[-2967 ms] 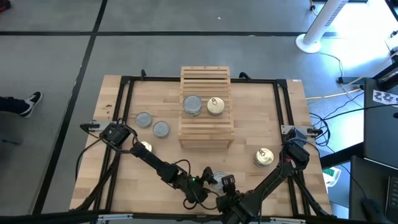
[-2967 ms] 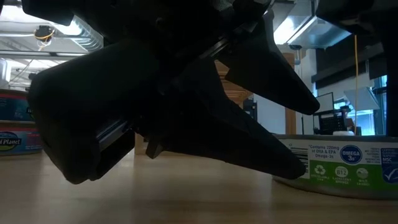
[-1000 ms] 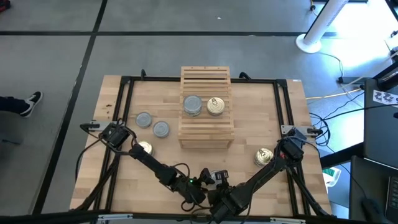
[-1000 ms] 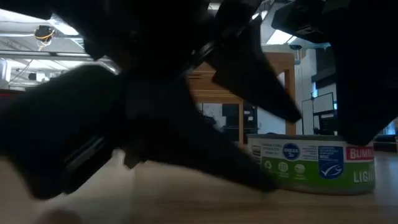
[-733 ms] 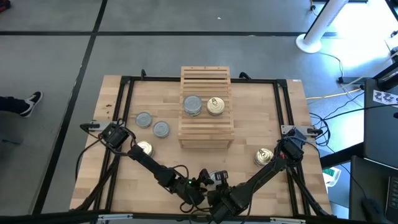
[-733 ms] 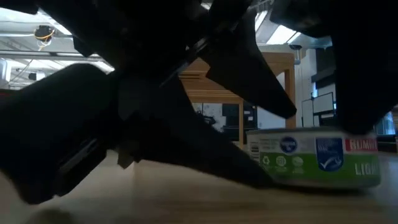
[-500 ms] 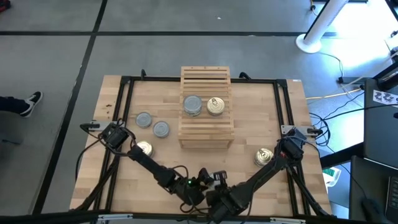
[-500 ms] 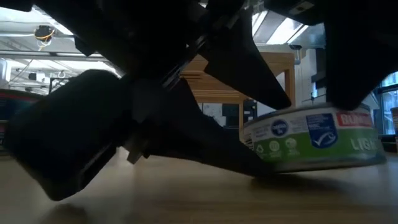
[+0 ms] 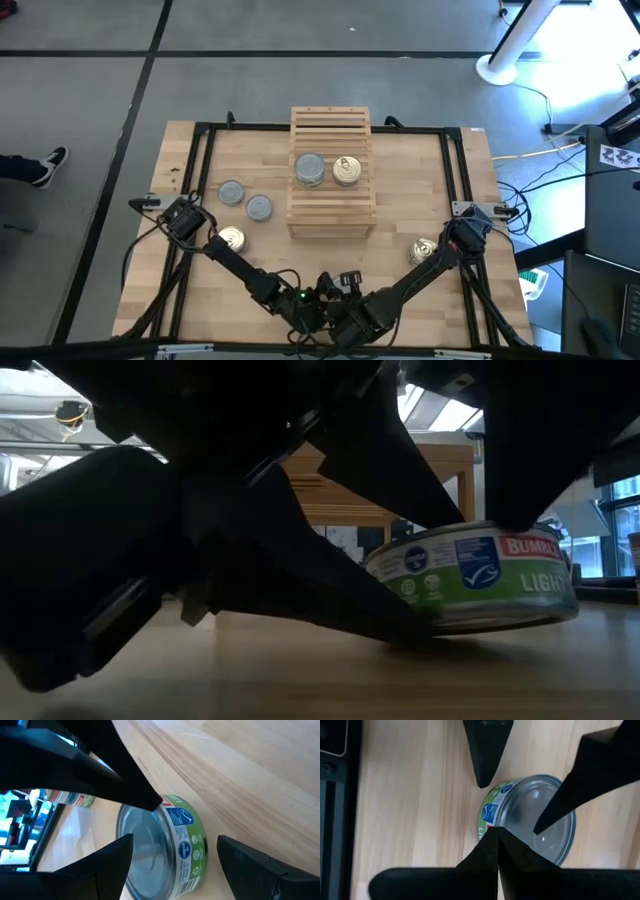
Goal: Stack canned seafood by type on shelf
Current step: Stack the green tuna can on top of the green tuna can on the shelf
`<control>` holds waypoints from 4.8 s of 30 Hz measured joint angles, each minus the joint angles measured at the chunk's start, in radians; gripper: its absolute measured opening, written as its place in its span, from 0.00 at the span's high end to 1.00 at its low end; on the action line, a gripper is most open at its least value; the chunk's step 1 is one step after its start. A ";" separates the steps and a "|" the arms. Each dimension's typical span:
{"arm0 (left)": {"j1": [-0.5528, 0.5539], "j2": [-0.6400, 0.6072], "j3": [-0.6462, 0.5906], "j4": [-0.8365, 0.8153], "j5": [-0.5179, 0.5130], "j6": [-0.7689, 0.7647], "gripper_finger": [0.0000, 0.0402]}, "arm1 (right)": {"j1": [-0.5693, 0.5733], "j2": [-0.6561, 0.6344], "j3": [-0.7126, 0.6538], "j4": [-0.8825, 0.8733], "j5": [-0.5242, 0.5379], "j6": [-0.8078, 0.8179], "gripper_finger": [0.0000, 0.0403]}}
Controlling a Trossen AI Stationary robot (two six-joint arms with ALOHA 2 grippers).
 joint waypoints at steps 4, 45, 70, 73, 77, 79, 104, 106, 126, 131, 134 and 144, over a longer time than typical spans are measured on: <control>-0.001 0.000 0.000 0.000 0.000 -0.026 0.29 | -0.002 0.000 0.000 0.006 -0.018 0.001 1.00; -0.027 0.000 0.000 -0.002 -0.018 -0.053 0.29 | -0.013 -0.001 0.000 0.044 -0.052 -0.059 1.00; -0.027 0.000 0.000 -0.007 -0.018 -0.134 0.29 | -0.034 -0.001 0.000 0.040 -0.096 -0.059 1.00; -0.027 0.000 0.000 -0.007 -0.020 -0.144 0.29 | -0.035 -0.001 0.000 0.038 -0.096 -0.059 1.00; -0.025 0.000 0.000 -0.007 -0.022 -0.143 0.29 | -0.035 -0.001 0.000 0.037 -0.097 -0.059 1.00; -0.023 0.000 0.000 -0.007 -0.022 -0.135 0.29 | -0.035 -0.001 0.000 0.034 -0.097 -0.059 1.00; -0.034 0.000 0.000 -0.023 -0.022 -0.094 0.29 | -0.025 -0.001 0.000 -0.006 -0.088 -0.118 1.00; -0.034 0.000 -0.001 -0.023 -0.022 -0.094 0.29 | -0.026 -0.001 0.000 -0.002 -0.090 -0.134 1.00; -0.036 0.000 -0.001 0.001 -0.079 -0.010 0.29 | -0.027 -0.040 0.000 0.034 -0.069 -0.110 1.00; -0.036 0.000 -0.001 0.001 -0.079 -0.011 0.32 | -0.027 -0.040 0.000 0.033 -0.069 -0.108 1.00; -0.034 0.000 -0.001 0.001 -0.079 0.009 0.38 | -0.027 -0.040 0.000 0.029 -0.069 -0.108 1.00; -0.034 0.000 -0.001 -0.009 -0.079 0.017 0.60 | -0.026 -0.040 0.000 0.028 -0.077 -0.108 1.00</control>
